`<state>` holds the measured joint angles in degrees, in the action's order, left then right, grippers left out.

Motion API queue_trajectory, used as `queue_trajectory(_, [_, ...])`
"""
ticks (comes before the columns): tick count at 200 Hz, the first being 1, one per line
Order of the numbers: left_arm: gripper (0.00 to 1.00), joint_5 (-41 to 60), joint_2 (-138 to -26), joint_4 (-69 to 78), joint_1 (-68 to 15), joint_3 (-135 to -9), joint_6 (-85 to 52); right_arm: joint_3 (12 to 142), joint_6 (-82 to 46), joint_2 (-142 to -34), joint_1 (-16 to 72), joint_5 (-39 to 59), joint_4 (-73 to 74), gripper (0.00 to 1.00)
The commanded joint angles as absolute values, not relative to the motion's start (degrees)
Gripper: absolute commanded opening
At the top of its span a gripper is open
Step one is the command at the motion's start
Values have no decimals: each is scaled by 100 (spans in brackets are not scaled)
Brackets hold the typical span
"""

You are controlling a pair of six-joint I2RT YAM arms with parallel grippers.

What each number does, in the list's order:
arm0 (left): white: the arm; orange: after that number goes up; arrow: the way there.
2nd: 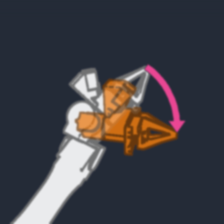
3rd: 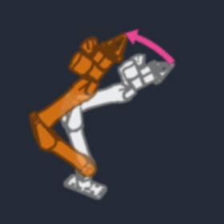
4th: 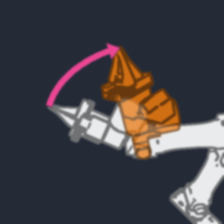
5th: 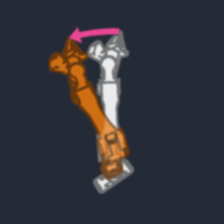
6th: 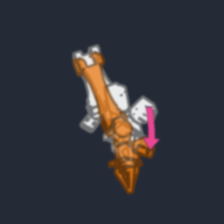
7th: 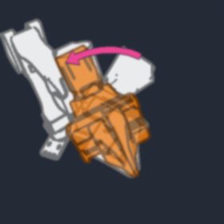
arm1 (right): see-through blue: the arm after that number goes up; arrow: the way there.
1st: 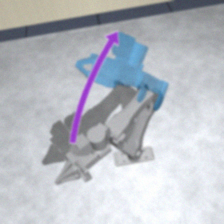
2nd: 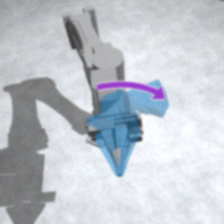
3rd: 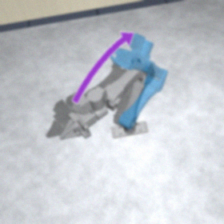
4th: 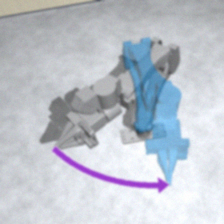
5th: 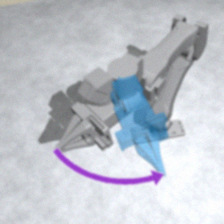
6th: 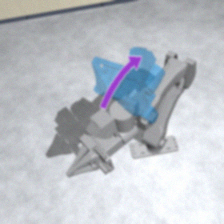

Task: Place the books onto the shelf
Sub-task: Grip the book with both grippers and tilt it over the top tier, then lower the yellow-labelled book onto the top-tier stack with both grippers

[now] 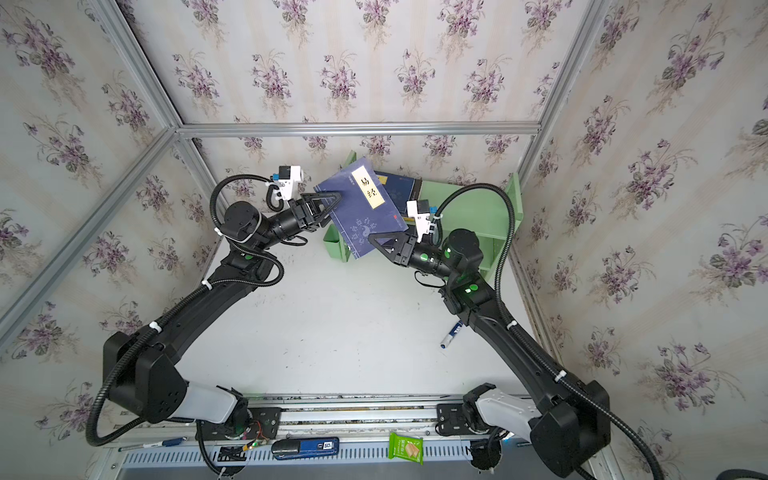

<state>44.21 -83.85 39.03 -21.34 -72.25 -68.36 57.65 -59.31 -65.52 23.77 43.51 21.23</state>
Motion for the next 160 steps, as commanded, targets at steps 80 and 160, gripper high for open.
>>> queue_trajectory(80, [14,4801,-8255,3620,-2101,-7277,-6480,6256,-5054,-6331,2177,4844,817,19])
queue_trajectory(160, [9,3160,-8123,4588,-2310,-6829,-7001,5002,-6532,-6480,2286,3404,3724,65])
